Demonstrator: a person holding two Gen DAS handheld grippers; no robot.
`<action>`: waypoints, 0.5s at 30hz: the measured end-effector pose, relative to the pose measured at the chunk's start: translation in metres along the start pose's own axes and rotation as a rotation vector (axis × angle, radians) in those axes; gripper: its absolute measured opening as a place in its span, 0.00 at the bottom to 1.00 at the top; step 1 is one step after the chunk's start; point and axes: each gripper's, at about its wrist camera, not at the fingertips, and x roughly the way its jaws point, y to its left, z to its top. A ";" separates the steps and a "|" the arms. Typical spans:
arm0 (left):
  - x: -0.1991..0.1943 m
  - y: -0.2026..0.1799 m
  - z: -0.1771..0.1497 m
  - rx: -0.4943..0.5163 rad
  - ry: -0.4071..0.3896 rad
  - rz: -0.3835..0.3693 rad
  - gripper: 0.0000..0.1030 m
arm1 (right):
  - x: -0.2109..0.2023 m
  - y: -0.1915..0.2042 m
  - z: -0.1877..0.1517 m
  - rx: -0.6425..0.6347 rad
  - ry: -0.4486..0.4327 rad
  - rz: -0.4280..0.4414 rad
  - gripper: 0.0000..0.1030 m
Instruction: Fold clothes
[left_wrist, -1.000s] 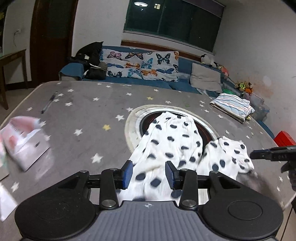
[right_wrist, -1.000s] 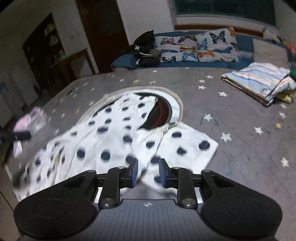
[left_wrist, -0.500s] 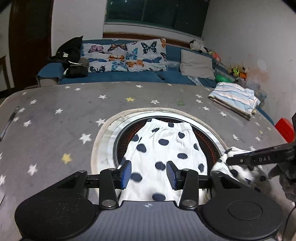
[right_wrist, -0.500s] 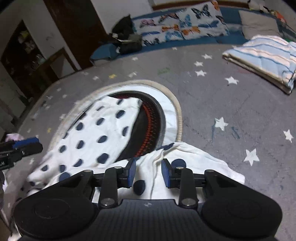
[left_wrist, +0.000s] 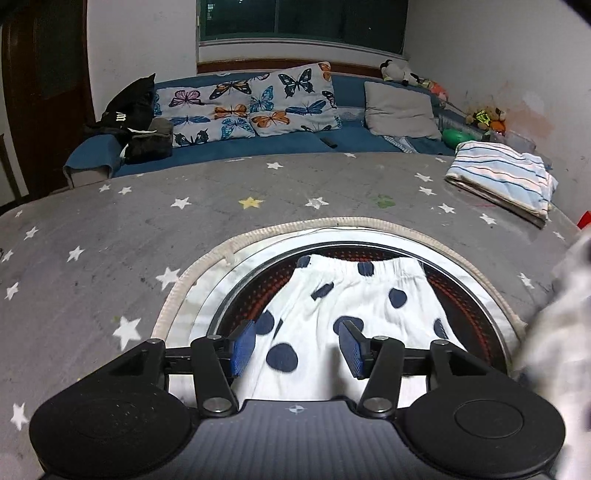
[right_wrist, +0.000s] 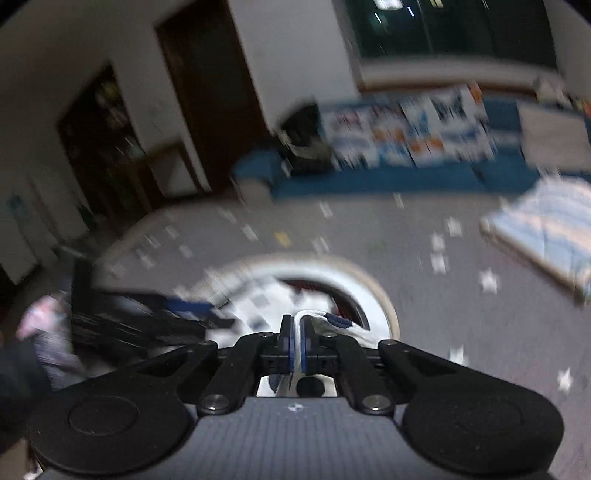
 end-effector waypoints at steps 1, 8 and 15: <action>0.004 0.000 0.001 0.002 0.001 -0.001 0.50 | -0.011 0.001 0.001 -0.012 -0.023 0.011 0.03; 0.014 -0.006 -0.002 0.034 -0.006 0.002 0.14 | -0.065 -0.024 -0.040 0.040 0.066 -0.091 0.03; 0.007 -0.009 -0.001 0.036 -0.036 0.018 0.06 | -0.070 -0.060 -0.089 0.119 0.255 -0.325 0.08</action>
